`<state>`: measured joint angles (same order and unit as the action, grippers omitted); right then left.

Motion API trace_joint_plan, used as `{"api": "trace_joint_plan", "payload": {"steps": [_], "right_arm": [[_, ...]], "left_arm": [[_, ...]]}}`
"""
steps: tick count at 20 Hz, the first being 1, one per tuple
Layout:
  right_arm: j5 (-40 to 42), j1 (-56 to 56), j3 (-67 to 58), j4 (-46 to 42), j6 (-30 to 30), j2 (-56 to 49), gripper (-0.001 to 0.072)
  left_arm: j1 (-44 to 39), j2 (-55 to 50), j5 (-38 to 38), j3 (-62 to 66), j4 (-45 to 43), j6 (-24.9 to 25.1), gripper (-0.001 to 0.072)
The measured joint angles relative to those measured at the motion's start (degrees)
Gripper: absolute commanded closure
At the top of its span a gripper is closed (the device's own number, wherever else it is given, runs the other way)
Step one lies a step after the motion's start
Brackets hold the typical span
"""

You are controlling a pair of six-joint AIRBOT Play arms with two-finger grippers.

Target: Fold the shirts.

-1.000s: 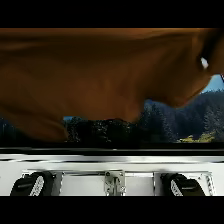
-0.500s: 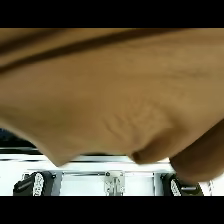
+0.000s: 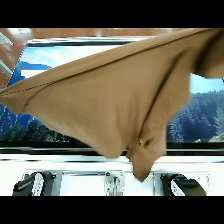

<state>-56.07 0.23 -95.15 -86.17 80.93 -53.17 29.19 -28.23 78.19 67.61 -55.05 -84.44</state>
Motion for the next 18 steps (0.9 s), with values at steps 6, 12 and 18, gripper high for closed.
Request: {"api": "trace_joint_plan", "payload": {"steps": [6, 12, 18], "right_arm": [[4.66, -0.04, 0.00, 11.91, 3.34, -22.95, 0.0659], [3.17, -0.04, -0.02, 26.29, 4.35, -38.97, 0.0655], [-3.98, 1.03, -0.02, 31.10, 7.30, -47.41, 0.0157]], "left_arm": [[-2.99, -11.08, -11.85, -15.13, 4.50, 1.14, 0.0672], [-15.56, -28.04, -31.52, -20.00, 6.78, 5.22, 0.0671], [-24.30, -43.08, -41.13, -20.50, 11.91, 6.12, 0.0431]]}}
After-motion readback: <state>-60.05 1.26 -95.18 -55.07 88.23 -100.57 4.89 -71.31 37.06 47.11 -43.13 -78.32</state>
